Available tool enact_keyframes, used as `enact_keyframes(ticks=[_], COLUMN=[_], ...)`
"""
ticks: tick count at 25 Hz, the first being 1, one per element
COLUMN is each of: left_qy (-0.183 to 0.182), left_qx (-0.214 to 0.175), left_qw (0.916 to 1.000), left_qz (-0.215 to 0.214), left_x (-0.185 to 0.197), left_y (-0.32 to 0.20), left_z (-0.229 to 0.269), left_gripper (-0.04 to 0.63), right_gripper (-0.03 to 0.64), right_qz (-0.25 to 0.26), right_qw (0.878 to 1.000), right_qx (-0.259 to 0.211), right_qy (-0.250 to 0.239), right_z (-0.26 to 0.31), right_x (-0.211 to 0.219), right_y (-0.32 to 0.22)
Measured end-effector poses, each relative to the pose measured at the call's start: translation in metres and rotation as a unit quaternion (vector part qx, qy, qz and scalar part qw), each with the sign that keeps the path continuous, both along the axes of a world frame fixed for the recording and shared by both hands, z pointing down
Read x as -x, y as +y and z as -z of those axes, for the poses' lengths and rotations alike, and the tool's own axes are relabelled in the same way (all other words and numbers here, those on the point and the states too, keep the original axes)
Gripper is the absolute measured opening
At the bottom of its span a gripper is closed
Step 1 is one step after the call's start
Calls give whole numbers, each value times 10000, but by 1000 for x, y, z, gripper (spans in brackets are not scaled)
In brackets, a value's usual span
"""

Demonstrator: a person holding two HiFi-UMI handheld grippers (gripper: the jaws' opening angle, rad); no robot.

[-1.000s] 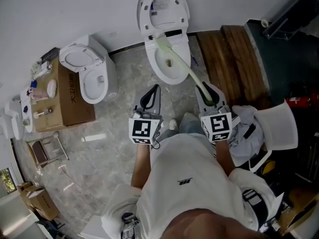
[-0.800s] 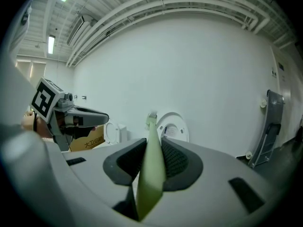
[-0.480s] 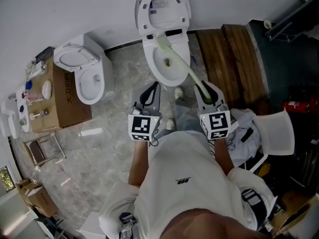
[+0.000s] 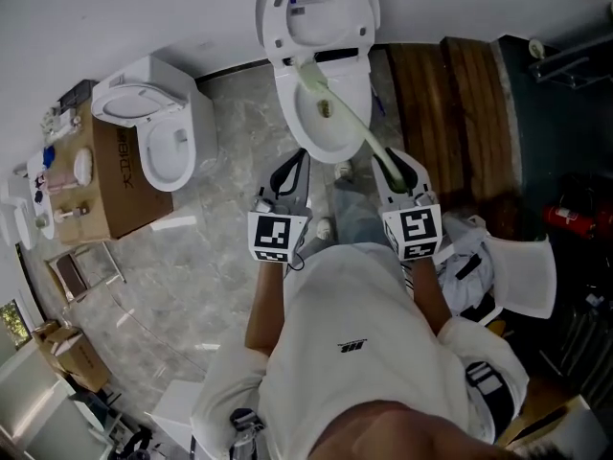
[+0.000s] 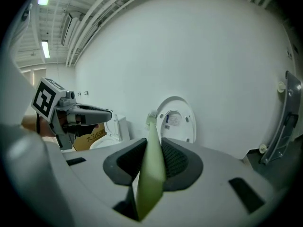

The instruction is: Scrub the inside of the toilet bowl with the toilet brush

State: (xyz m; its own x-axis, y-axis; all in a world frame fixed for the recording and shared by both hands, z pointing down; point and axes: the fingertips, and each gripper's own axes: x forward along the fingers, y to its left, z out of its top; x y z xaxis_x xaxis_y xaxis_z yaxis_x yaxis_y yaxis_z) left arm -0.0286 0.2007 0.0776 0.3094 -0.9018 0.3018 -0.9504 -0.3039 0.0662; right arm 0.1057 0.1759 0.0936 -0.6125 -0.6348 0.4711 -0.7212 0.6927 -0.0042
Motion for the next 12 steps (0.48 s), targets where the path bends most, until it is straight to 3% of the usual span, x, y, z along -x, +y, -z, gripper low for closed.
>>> enact_keyframes(ticks=[12], left_qy=[-36], left_qx=[569], left_qw=[9981], left_qz=[229], left_x=[-2], left_y=[-88], left_z=[-67], left_gripper=[11], right_gripper=[89], right_qz=[266], right_qw=[9962], right_qx=[813], right_qy=[185], right_z=[-79], right_x=[-11], right_y=[-80])
